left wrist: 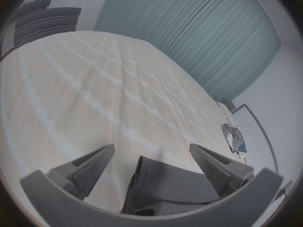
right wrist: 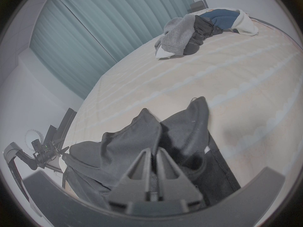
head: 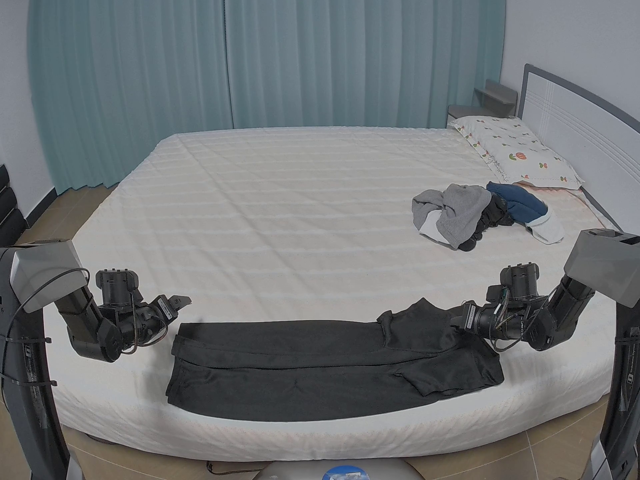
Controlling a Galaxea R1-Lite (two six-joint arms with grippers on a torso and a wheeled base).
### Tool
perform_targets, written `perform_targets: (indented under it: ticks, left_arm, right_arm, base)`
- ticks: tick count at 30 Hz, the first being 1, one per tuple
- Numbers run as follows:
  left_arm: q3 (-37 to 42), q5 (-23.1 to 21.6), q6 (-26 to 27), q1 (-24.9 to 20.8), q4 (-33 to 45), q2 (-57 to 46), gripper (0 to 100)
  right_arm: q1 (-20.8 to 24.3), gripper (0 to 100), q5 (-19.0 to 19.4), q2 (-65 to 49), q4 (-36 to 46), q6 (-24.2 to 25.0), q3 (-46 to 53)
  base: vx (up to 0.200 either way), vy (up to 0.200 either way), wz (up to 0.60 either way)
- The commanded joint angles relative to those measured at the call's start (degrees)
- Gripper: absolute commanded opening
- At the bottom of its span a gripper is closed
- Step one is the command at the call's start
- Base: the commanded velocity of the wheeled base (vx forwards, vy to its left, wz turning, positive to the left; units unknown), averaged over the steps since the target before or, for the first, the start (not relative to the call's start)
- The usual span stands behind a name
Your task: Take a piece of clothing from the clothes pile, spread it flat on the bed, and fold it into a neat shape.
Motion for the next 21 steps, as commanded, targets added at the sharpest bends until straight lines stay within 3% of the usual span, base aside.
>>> perform_targets:
  ticks: [1,14,21]
  left_arm:
    - [0.07,-0.11,-0.01,0.02,-0.03,0.24,100]
    - [0.43,-0.11,-0.01,0.02,-0.03,0.15,100]
    - [0.95,-0.11,-0.01,0.11,0.06,-0.46,100]
  right_arm:
    - [-0.48,0,0.16,-1.13,0.0,0.03,1.27]
    - [-1.71,0,3.24,-7.37,-3.52,0.12,12.17]
    - [-1.71,0,3.15,-5.34,-12.66,0.21,18.14]
  base:
    - [0.0,0.0,0.0]
    - [0.0,0.0,0.0]
    - [0.0,0.0,0.0]
